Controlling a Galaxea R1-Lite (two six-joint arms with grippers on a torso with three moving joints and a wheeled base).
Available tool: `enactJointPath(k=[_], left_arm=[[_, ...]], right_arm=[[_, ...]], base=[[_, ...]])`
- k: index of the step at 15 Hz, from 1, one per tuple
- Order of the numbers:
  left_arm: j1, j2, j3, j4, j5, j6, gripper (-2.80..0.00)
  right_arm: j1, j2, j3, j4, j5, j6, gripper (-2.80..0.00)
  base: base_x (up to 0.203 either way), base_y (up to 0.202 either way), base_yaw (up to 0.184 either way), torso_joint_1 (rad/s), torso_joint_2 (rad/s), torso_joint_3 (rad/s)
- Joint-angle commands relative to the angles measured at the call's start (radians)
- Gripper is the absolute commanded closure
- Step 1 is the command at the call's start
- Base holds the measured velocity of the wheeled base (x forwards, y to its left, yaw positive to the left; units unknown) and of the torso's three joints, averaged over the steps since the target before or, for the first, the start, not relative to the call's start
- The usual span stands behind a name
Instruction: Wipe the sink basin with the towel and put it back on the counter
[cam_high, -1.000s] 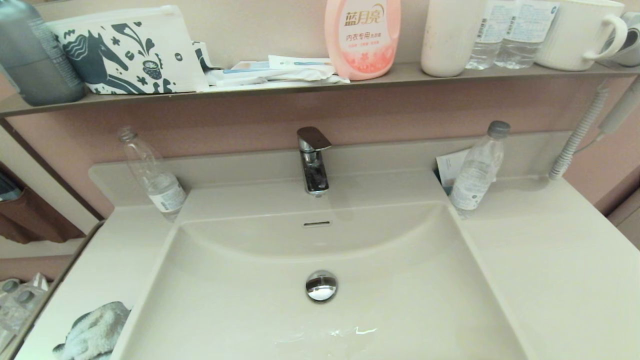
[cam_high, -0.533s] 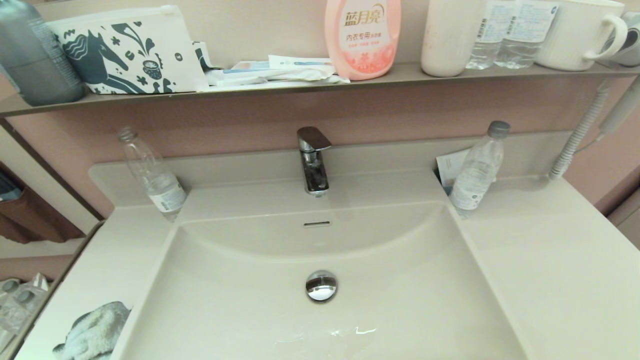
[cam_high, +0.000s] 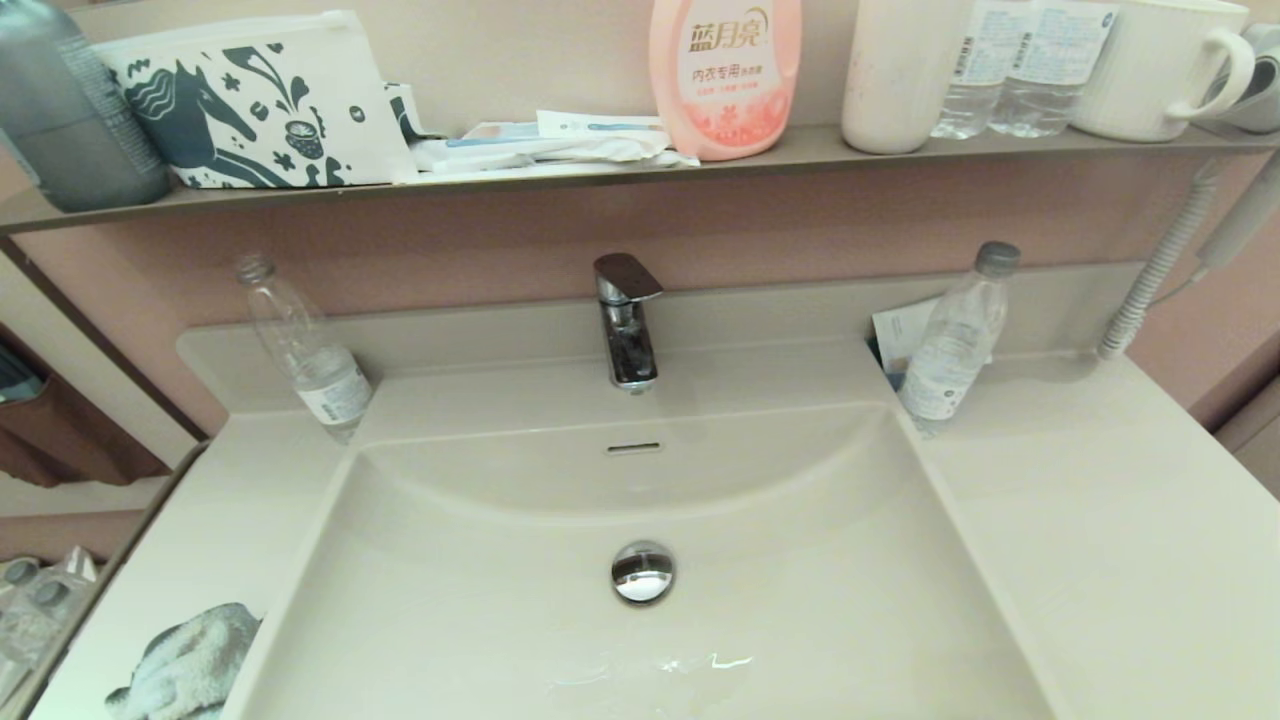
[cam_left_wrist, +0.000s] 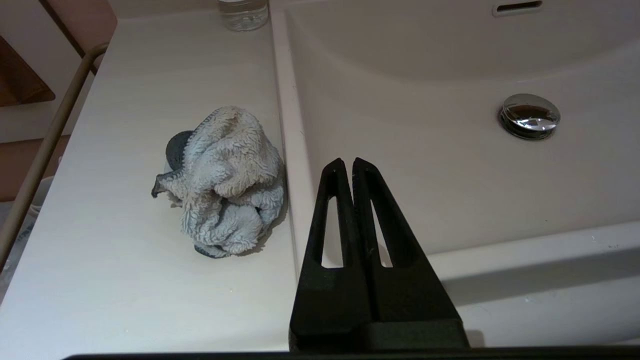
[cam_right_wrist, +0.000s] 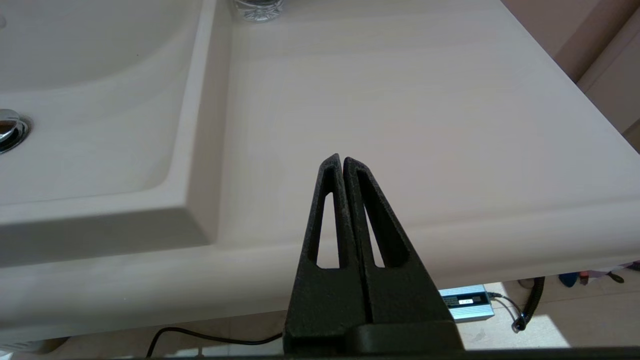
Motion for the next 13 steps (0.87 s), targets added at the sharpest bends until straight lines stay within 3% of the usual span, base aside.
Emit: enactJointPath(k=[1, 13], left_arm=[[0.0, 0.001, 0.0, 0.0, -0.001, 0.0, 0.0], [0.0, 0.001, 0.0, 0.0, 0.0, -0.003, 0.0]], right_arm=[[0.0, 0.001, 0.0, 0.0, 0.0, 0.0, 0.0], [0.0, 0.001, 0.0, 0.0, 0.0, 0.005, 0.0]], base=[[0.0, 0.0, 0.0, 0.0, 0.0, 0.0], [0.0, 0.0, 0.0, 0.0, 0.0, 0.0]])
